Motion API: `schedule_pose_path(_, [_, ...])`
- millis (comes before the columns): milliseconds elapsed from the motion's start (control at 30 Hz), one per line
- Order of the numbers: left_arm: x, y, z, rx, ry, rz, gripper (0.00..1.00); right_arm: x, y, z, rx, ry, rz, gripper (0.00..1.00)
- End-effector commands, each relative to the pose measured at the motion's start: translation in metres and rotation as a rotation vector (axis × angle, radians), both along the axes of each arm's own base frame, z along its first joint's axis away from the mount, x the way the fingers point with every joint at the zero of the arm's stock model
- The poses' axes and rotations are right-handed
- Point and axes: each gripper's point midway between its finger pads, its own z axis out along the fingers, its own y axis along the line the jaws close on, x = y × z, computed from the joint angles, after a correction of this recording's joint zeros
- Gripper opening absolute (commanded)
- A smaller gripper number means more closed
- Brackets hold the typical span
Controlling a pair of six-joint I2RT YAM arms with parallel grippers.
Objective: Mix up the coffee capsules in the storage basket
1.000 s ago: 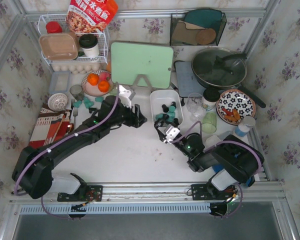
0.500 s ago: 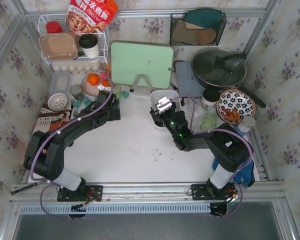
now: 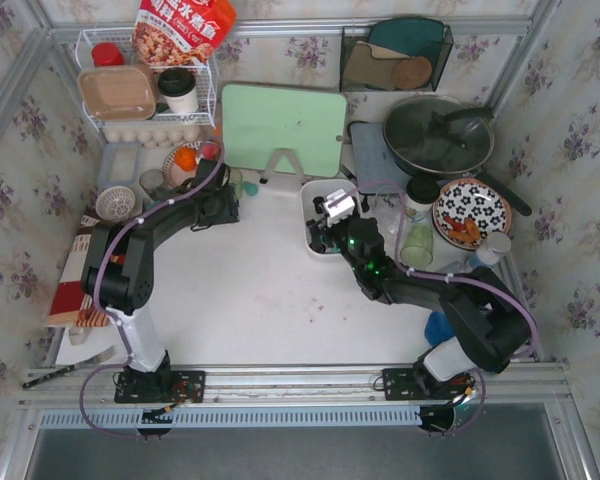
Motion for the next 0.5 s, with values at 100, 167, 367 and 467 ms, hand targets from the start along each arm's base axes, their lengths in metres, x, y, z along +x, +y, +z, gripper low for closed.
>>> schedule_pose_path(100, [0.012,0.012,-0.004,0.106,0.063,-0.028,0.63,-0.023,0.0,0.005,0.022,-0.023,0.076,0.81])
schedule_pose_path(167, [0.014,0.016,-0.006,0.13,0.089,-0.03,0.63,-0.024,0.002,0.006,0.029,-0.027,0.09,0.81])
schedule_pose_path(367, [0.012,0.033,-0.012,0.166,0.132,-0.006,0.65,-0.027,0.008,0.001,0.038,-0.008,0.12,0.81])
schedule_pose_path(467, [0.013,0.035,-0.021,0.114,0.163,-0.008,0.65,-0.027,0.01,0.001,0.042,-0.006,0.131,0.81])
